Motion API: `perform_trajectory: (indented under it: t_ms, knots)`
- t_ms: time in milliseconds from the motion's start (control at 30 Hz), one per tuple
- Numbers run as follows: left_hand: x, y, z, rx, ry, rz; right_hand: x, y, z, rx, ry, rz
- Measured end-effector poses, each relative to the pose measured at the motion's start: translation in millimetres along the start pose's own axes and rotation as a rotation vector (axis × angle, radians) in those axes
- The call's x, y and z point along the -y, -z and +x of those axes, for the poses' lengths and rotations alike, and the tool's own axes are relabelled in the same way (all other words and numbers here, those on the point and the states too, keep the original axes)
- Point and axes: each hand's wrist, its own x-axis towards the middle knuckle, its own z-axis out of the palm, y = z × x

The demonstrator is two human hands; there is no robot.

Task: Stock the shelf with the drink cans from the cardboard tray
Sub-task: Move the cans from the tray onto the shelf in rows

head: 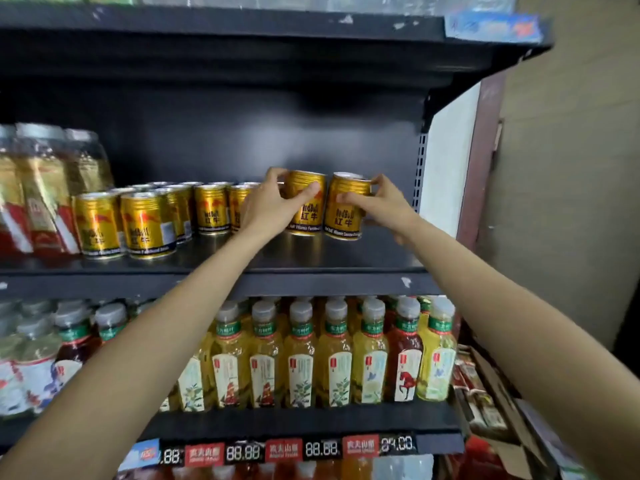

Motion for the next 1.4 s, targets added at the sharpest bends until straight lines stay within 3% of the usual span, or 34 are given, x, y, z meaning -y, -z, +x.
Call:
perform_trajectory:
  t_ms: [167,300,567,667,767,867,1000,1400]
  knots:
    - [10,-28,32,-0.038,0.010,0.213,-11,-4,55,0.031,0.035,-0.270]
    - [28,-44,52,-0.001,0.050,0.316,-24,-15,90,0.060,-0.007,-0.343]
    - [58,-45,66,0.137,0.055,0.291,-44,-33,117,0.142,-0.028,-0.363]
    - [55,-31,63,0.097,-0.087,0.452,-41,-25,115,0.222,-0.008,-0.355]
    - [50,-18,55,-0.005,-0.378,0.744,-39,-15,110,0.221,0.107,-0.528]
    - [52,-21,56,0.085,-0.510,0.928,-44,-22,101,0.165,0.212,-0.644]
    - [57,-22,64,0.164,-0.453,0.862,-45,-34,96,0.032,0.238,-0.655]
    - [86,-12,76,0.206,-0.350,0.824,-40,-59,112,0.111,0.155,-0.517]
